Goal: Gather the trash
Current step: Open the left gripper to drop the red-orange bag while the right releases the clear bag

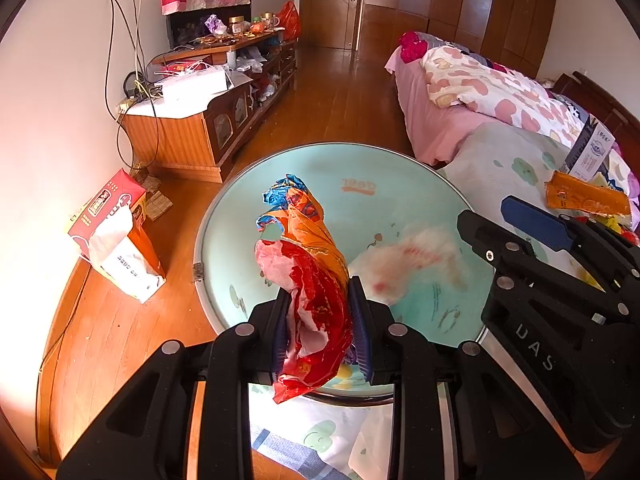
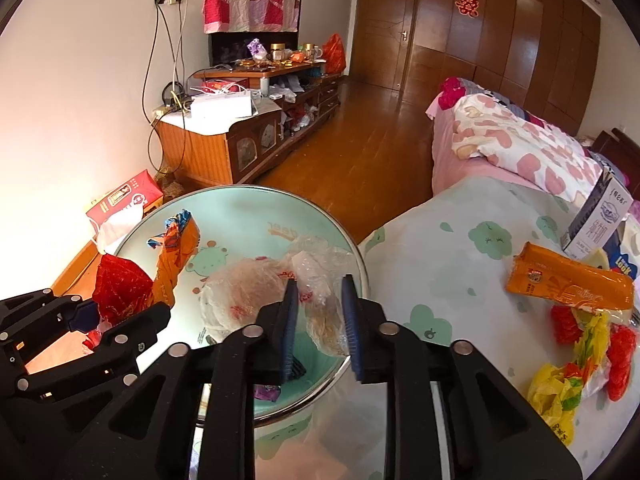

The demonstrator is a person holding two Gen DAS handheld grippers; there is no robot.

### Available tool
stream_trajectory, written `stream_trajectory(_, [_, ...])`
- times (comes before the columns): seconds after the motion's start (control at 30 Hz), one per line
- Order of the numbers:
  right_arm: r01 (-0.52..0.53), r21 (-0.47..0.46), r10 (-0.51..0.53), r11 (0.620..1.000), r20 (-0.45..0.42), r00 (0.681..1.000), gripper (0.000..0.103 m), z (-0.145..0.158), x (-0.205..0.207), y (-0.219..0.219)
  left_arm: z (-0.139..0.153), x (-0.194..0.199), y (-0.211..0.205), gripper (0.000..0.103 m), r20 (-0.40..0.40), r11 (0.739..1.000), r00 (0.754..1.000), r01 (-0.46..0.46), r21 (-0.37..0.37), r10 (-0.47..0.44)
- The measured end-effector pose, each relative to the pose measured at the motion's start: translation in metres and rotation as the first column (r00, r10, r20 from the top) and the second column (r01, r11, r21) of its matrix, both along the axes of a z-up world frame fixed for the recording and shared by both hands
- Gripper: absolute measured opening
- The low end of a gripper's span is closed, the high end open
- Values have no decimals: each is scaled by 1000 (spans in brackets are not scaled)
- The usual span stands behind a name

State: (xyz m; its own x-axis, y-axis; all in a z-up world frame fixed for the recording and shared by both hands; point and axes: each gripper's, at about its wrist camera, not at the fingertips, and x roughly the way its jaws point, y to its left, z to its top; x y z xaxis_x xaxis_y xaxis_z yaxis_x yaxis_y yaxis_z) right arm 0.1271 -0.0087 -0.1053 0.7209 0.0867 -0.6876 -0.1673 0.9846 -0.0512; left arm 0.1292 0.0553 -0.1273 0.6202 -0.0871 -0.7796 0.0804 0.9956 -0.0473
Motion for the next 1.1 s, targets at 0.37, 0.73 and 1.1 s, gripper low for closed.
stream_trajectory(0.37, [38,17,-38,999,30,999,38,4,-3,-4,-2,-1,-1,29,-3,1000,1000,3,4,-3])
stream_trajectory(0.73, [65,20,-65,998,29,997,41,4,-6,-14,1,-4,0,60,16,999,1000,-22,27,22])
stream_trajectory(1.1, [145,71,-153,987,127,980,90,14,-21,-31,9,-6,7,87,43,995,995,-88,50,86])
